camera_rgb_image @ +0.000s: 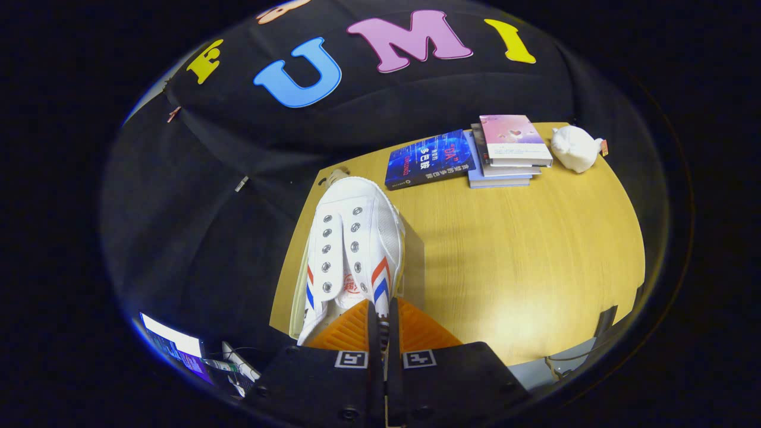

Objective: Open the storage box then place both shoes into the box .Put the left shoe in first, then the right shoe, with the right side of both shoes facing outward in a uniform manner.

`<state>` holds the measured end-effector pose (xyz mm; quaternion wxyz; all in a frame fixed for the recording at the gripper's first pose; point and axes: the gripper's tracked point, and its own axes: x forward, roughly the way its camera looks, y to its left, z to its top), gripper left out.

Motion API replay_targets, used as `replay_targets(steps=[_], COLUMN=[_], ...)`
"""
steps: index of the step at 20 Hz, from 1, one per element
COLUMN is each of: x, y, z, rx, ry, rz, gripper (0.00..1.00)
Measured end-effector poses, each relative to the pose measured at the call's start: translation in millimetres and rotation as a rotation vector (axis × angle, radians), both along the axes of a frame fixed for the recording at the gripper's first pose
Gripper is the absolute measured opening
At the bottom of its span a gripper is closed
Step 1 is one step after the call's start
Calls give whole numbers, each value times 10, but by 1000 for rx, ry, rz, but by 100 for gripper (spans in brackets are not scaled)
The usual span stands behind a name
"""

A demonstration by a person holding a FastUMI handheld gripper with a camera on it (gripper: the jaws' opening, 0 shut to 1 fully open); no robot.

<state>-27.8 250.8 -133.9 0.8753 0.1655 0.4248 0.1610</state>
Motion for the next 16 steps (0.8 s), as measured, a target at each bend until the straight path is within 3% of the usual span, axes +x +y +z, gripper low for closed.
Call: replay_targets(steps=[3,10,16], x=[43,316,398], y=[241,519,513], z=[-206,-621,-816], rx=[-42,-165,-256], ry=[68,133,122], rz=[21,-15,-43], gripper=[7,7,7])
